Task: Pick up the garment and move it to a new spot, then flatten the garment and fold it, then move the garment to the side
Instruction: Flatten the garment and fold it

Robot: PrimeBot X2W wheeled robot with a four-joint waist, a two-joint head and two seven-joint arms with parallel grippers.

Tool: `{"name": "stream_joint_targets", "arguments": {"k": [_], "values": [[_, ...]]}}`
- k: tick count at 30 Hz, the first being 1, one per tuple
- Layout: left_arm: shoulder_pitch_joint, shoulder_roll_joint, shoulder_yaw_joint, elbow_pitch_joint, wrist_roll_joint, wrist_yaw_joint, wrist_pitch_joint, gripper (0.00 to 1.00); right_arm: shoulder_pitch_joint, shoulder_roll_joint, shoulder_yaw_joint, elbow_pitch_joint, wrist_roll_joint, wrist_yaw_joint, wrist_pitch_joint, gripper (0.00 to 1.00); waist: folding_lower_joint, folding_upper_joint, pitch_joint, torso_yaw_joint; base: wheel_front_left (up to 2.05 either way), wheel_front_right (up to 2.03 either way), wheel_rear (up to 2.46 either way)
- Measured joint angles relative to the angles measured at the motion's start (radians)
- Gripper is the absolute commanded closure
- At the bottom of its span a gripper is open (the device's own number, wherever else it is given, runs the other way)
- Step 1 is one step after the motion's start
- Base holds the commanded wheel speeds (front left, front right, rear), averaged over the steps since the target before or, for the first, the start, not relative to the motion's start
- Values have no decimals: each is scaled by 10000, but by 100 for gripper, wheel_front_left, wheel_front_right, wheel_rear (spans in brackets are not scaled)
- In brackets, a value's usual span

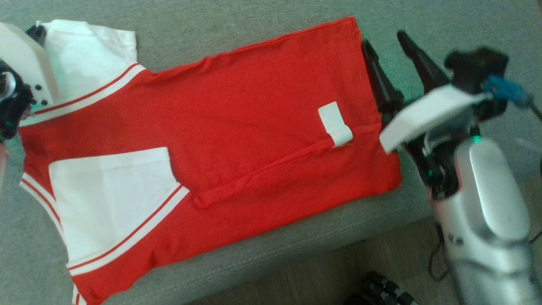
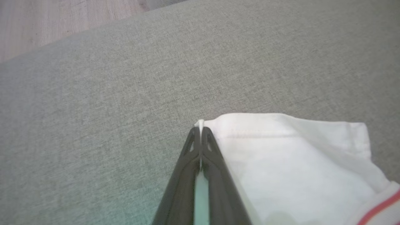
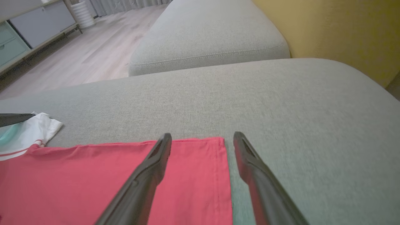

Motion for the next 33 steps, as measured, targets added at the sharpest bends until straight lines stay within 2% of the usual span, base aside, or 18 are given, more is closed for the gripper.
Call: {"name": "stream_joint_targets", "arguments": {"k": [6,12,20,21,22,25,26,33], "values": [[-6,-284,-109,-226,17,2,-405,100,-1915,-341,215,2004,-625,0,859,0,0,0,-55,340,0,0,0],[-131,-648,-293,-485,17,-173,-828,100,-2931,-855,570,4159,-771,0,1620,0,1,0,-127,854,0,0,0],[-365,-997,-458,-1039,-88,-316,-1231,100,-3732,-1152,685,6142,-771,0,1603,0,0,0,-242,1462,0,0,0],[-364,-1020,-514,-1097,-88,-339,-1231,100,-3847,-1160,683,6345,-767,0,1601,6,0,0,-263,1525,0,0,0],[-364,-1045,-573,-1158,-90,-341,-1237,100,-3929,-1160,679,6510,-750,0,1586,24,0,0,-286,1580,0,0,0],[-363,-1087,-648,-1287,-209,-399,-1321,100,-4127,-1158,779,6959,-652,2,1509,64,0,0,-362,1710,0,0,0],[-363,-1091,-658,-1321,-259,-424,-1331,100,-4196,-1156,826,7114,-650,2,1498,100,0,0,-392,1738,0,0,0],[-291,-1154,-790,-1415,-353,-439,-1726,100,-4341,-1156,872,7808,-623,2,548,100,0,0,-736,1804,0,0,0]]}}
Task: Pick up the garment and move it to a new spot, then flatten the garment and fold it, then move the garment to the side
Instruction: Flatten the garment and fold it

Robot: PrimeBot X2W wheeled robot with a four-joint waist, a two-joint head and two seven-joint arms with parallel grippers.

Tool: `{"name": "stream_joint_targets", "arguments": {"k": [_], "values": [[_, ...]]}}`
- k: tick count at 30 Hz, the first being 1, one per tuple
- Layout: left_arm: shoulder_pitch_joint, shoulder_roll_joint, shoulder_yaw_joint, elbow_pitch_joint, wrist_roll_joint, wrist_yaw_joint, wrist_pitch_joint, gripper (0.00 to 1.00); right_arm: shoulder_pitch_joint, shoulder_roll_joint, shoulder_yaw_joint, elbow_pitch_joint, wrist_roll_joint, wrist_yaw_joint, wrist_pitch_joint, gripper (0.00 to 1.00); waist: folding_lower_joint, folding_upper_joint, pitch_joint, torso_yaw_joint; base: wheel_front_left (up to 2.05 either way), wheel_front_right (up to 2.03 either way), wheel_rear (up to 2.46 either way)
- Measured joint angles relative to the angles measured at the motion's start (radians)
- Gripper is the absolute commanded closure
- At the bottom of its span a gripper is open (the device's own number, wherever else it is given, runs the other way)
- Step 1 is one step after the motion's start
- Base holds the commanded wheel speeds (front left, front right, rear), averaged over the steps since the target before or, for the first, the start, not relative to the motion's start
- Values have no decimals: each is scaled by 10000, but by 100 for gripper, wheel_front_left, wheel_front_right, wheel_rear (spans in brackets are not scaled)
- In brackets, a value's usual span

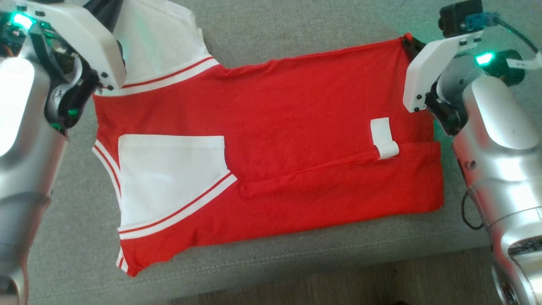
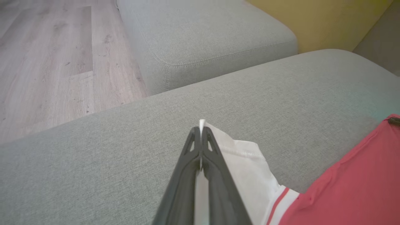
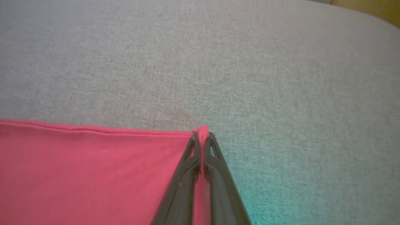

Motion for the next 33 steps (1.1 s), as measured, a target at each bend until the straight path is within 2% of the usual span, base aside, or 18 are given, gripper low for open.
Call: {"name": "stream_joint_targets", "arguments": {"k": [6,10,13,18,23,33], "values": [[464,31,-84,-418,-322,-77,-309,100,11,13,161,173,23,0,-800,100,0,0,-380,-28,0,0,0],[1434,211,-86,-1313,-784,-77,-485,100,378,-33,614,-88,449,0,-1409,100,-1,0,-762,-22,0,0,0],[2427,514,-81,-2159,-984,-42,-491,100,1067,-299,872,-437,892,0,-1697,100,-1,0,-1065,23,0,0,0],[4023,982,130,-3645,-1310,516,-648,100,2286,-901,961,-1039,1450,0,-1950,100,-2,0,-1552,130,0,0,0],[5527,1294,267,-4953,-1557,1099,-798,100,3106,-1127,918,-1764,1810,0,-1929,100,-3,0,-1895,250,0,0,0],[7788,1356,447,-6784,-1691,2036,-1505,100,4303,-1327,355,-3081,1739,0,-1833,100,-1,0,-2212,459,0,0,0]]}}
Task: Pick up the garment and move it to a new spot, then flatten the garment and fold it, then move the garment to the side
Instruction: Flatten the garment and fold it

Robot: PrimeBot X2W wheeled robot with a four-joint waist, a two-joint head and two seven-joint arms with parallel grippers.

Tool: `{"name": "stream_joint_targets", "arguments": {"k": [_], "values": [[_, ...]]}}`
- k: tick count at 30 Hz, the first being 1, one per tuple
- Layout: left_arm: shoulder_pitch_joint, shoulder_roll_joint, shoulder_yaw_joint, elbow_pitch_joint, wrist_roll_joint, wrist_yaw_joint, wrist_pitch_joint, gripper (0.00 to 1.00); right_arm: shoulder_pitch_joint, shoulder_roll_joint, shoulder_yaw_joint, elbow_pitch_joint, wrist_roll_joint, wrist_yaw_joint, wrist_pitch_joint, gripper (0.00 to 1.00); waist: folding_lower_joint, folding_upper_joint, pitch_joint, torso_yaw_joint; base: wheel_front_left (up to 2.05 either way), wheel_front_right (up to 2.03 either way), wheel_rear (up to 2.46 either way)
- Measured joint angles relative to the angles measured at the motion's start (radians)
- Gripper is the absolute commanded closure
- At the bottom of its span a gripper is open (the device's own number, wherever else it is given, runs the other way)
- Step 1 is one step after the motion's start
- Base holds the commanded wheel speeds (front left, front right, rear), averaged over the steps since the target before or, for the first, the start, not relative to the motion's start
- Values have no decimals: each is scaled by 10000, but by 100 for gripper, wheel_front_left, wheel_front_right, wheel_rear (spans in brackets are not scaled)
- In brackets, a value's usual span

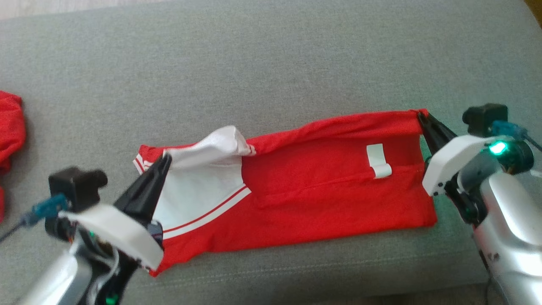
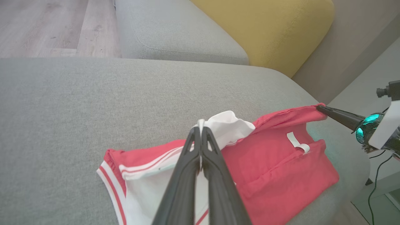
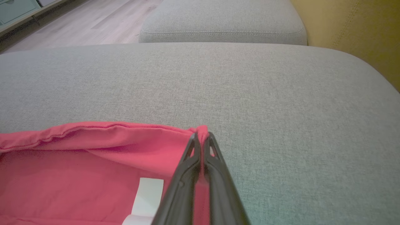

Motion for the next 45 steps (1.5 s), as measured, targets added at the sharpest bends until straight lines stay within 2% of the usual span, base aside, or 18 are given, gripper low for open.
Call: {"name": "stream_joint_targets", "arguments": {"k": [9,16,17,18,19,20,23,24,25,26,34,40,45], "values": [[1478,-12,59,-673,-199,458,-476,100,1075,4,-481,-957,-288,0,364,100,0,0,-219,173,0,0,0],[1734,-180,-176,-506,-253,454,-571,100,1558,-12,-393,-1292,-479,0,938,100,1,0,-313,203,0,0,0],[1735,-226,-240,-418,-245,449,-629,100,1625,-21,-326,-1315,-479,0,1003,93,1,0,-329,192,0,0,0],[1736,-272,-278,-332,-245,443,-637,100,1693,-25,-282,-1369,-479,0,1049,75,1,0,-343,177,0,0,0],[1737,-299,-301,-259,-245,443,-639,100,1768,-25,-288,-1436,-483,0,1045,34,1,0,-357,160,0,0,0],[1745,-299,-313,-194,-245,443,-637,100,1821,-27,-291,-1490,-525,0,1043,0,1,0,-368,139,0,0,0],[1779,-295,-336,-15,-244,443,-639,100,1961,-25,-378,-1572,-660,0,976,0,2,0,-412,92,0,0,0],[1828,-295,-334,17,-244,445,-644,75,2038,-23,-435,-1582,-660,0,936,0,2,0,-435,80,0,0,0],[1984,-295,-332,36,-244,451,-742,24,2228,-15,-570,-1643,-658,0,832,0,2,0,-487,66,0,0,0],[2056,-295,-318,36,-244,460,-836,0,2339,-6,-656,-1672,-658,0,807,0,2,0,-516,63,0,0,0],[2167,-374,267,-27,199,903,-2050,0,3336,188,-1685,-2380,-652,-2,819,0,1,0,-768,113,0,0,0],[2098,-734,324,130,786,1235,-2817,0,3439,984,-2819,-2911,-522,-2,1210,0,1,0,-896,109,0,0,0],[1923,-1020,339,384,1072,1507,-3250,0,3014,1551,-3300,-2424,-1095,-2,1745,0,1,0,-924,162,0,0,0]]}}
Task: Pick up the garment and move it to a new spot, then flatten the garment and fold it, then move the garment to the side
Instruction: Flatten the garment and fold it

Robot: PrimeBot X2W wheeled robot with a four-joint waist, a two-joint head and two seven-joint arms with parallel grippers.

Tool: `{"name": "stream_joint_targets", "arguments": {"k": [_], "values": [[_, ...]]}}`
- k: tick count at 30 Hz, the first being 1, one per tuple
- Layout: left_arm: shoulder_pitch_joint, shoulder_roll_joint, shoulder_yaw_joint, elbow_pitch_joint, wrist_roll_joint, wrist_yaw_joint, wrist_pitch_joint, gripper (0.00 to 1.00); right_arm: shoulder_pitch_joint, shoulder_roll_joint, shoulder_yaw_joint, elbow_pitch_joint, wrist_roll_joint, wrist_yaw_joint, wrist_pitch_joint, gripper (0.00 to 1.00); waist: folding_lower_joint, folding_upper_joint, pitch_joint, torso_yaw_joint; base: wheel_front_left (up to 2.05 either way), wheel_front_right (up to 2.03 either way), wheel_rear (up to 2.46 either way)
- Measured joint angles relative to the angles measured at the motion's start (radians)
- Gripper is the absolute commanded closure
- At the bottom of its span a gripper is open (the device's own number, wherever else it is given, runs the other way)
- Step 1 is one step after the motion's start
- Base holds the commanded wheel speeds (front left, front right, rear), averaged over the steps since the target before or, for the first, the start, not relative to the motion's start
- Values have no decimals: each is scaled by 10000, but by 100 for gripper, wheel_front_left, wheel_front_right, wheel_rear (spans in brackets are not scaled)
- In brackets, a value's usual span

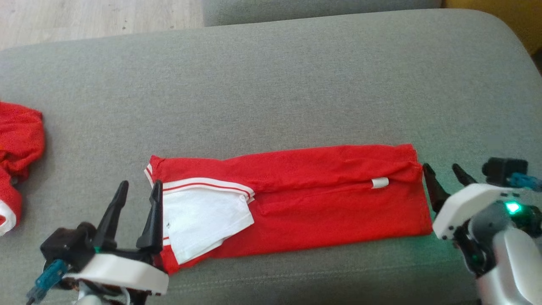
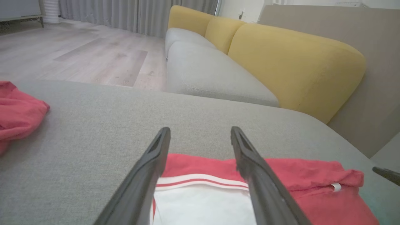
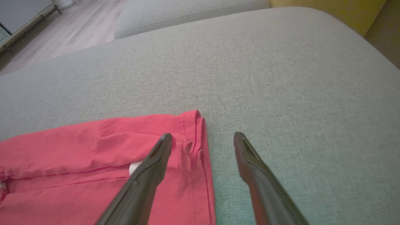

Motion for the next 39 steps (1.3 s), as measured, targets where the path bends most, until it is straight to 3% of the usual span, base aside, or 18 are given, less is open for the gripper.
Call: {"name": "stream_joint_targets", "arguments": {"k": [16,19,20,21,22,32,39], "values": [[49,-157,165,326,121,347,-472,0,-1085,476,-982,3388,-976,0,474,2,0,0,-77,814,0,0,0],[131,-157,190,330,121,357,-481,0,-1438,477,-986,3812,-1045,0,399,58,0,0,-124,877,0,0,0],[163,-157,190,332,121,359,-481,0,-1522,477,-980,3937,-1045,0,337,64,0,0,-142,891,0,0,0],[194,-157,190,332,121,359,-481,0,-1570,477,-959,4040,-1047,0,286,76,0,0,-162,900,0,0,0],[221,-155,190,334,121,378,-481,0,-1608,477,-924,4149,-1058,0,219,98,0,0,-180,905,0,0,0],[241,-159,92,334,123,464,-481,0,-2143,370,-915,4807,-1018,2,-757,100,0,0,-372,663,0,0,0],[245,-217,-82,336,207,489,-479,0,-2490,-646,-1432,4449,-892,2,-878,100,0,0,-509,379,0,0,0]]}}
